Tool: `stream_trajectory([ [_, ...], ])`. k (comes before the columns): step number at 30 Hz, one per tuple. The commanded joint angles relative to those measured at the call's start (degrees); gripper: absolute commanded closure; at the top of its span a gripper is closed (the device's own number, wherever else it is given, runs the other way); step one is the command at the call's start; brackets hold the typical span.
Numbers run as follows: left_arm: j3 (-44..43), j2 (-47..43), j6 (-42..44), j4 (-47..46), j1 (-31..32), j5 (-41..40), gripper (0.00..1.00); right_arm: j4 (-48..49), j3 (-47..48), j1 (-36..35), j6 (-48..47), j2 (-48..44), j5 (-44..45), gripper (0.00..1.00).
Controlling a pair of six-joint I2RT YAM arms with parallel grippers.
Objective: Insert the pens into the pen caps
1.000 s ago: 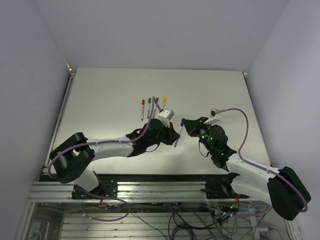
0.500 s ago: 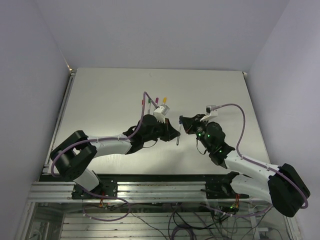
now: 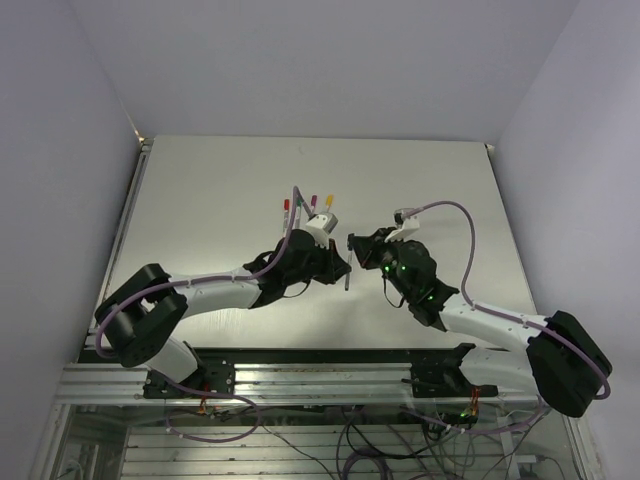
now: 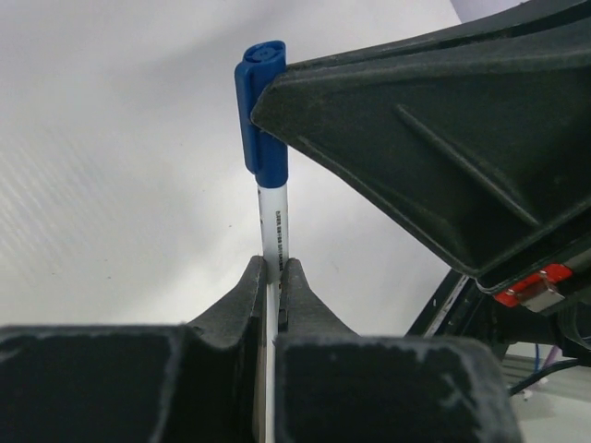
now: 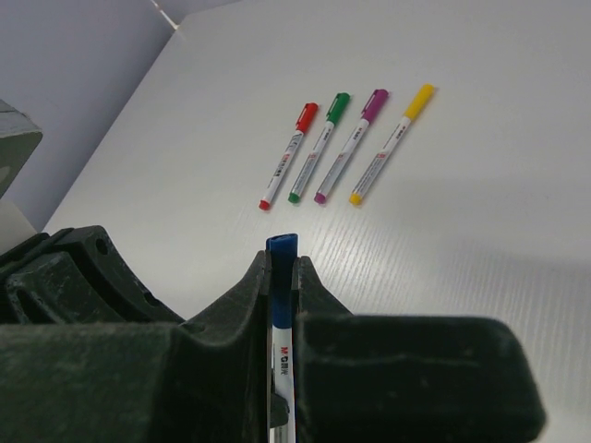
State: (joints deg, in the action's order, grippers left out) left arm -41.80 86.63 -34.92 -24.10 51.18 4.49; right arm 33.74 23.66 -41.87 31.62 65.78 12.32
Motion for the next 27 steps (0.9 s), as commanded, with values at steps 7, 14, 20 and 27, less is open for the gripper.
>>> stream_trajectory([
  [7, -7.0, -3.9, 4.1, -13.1, -2.9, -10.0, 0.93, -12.6, -1.5, -4.3, 0.5, 3.7, -5.5, 1.0],
  [14, -6.5, -3.8, 3.8, -12.0, -3.0, -8.5, 0.93, -13.4, 1.8, -4.4, 0.3, 5.0, 2.5, 1.0],
  [20, -3.0, -2.5, 3.2, -9.7, -3.0, -7.1, 0.93, -15.2, 9.2, -4.4, -2.6, 4.8, 15.3, 0.81],
  [27, -1.0, 1.9, 2.5, -8.8, -3.0, -7.4, 0.93, -14.3, 11.5, -4.4, -6.0, -3.1, 28.9, 0.64],
])
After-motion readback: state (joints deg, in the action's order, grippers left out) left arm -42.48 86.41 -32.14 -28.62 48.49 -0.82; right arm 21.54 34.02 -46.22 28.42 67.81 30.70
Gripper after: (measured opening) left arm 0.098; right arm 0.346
